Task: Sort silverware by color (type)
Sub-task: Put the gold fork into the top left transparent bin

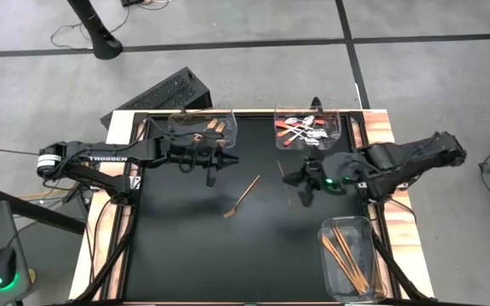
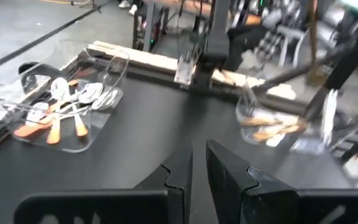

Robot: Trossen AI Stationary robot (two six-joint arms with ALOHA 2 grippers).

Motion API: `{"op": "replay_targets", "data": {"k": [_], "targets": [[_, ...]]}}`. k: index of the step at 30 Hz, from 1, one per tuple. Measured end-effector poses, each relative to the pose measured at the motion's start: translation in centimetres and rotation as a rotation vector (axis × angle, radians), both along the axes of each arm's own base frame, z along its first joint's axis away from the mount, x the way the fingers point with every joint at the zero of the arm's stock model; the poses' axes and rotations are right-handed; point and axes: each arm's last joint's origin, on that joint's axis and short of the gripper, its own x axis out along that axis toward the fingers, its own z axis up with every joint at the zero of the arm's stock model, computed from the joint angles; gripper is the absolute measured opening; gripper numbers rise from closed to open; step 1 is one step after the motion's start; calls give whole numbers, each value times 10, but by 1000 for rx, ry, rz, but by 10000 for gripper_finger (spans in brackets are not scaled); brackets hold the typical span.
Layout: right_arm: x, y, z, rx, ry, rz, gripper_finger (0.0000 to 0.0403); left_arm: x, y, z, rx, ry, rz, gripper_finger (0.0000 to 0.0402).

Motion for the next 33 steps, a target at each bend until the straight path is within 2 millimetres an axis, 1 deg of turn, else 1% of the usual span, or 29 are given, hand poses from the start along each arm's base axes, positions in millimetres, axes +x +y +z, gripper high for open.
{"op": "replay_targets", "data": {"k": [3, 7, 12, 17, 21, 25, 29, 33], "targets": [[-18, 10, 10, 49, 16, 31, 7, -1, 0, -4, 58, 41, -5, 34], [-39, 23, 16, 119, 44, 97, 7, -2, 2, -5, 112, 65, 51, 34], [-59, 41, 14, 229, 119, 143, 7, -2, 4, -5, 142, 74, 128, 34], [-76, 58, 2, 341, 282, 126, 7, -2, 4, -5, 135, 73, 108, 34], [-85, 71, -7, 375, 390, 83, 7, -3, 2, -8, 89, 104, 76, 34], [-87, 86, -18, 390, 491, 67, 7, -6, 0, -16, 29, 181, 87, 34], [-88, 103, -28, 401, 555, 43, 7, -10, -4, -23, 13, 270, 96, 35], [-84, 116, -39, 347, 596, 40, 11, -11, -8, -26, 32, 307, 146, 39]]}}
